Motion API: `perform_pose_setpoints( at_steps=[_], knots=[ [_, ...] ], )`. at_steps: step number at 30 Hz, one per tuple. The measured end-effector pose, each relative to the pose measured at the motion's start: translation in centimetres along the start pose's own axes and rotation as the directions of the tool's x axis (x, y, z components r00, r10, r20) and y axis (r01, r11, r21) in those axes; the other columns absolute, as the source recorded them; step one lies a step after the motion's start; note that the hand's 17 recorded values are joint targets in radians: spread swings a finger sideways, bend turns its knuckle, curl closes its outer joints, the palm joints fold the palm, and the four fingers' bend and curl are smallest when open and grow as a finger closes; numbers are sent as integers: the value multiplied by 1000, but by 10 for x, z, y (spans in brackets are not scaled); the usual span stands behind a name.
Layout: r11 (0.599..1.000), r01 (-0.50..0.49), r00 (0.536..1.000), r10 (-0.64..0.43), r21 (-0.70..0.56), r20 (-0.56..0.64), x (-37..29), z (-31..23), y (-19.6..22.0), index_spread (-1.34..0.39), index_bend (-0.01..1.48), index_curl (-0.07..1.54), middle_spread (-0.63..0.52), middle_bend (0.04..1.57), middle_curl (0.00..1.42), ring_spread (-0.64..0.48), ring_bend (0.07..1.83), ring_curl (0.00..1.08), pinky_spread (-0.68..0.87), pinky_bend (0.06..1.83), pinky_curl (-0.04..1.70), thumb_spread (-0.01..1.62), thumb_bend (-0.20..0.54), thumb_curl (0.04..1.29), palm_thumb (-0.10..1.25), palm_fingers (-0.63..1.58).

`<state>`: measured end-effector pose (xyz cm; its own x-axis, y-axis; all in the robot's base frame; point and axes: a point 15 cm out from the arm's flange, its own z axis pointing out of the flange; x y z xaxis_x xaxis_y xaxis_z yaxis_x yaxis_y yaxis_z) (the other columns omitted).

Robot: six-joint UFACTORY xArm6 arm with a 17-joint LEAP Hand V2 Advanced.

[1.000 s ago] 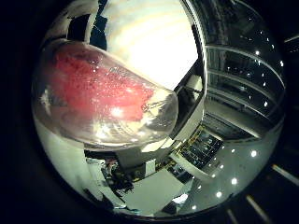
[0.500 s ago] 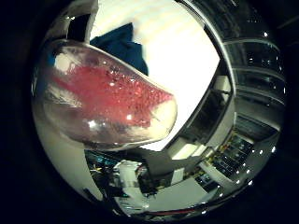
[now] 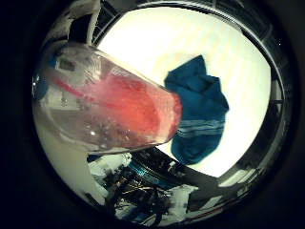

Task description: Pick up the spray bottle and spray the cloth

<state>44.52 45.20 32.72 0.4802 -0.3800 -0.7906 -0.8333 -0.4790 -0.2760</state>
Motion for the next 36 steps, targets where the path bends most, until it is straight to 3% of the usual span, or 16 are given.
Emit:
perform_pose_setpoints(
  at_steps=[4,11,22,36],
  knots=[
    [999,27,994,-32,42,109,1,25,-8,-184,1202,749,-54,1405,616,-188,1389,741,-150,980,1559,1062,-11,645,1100,1155],
    [992,-19,960,-16,124,278,25,67,-21,-186,1194,751,-54,1401,612,-186,1394,739,-150,979,1560,1060,-12,658,1093,1157],
    [997,-30,955,10,64,297,83,125,6,-185,1194,752,-54,1398,609,-183,1398,729,-151,978,1551,1055,-12,677,1080,1162],
    [1000,-21,953,18,6,304,106,175,21,-189,1189,757,-53,1404,610,-184,1401,726,-151,982,1531,1039,-14,686,1080,1154]
  ],
)
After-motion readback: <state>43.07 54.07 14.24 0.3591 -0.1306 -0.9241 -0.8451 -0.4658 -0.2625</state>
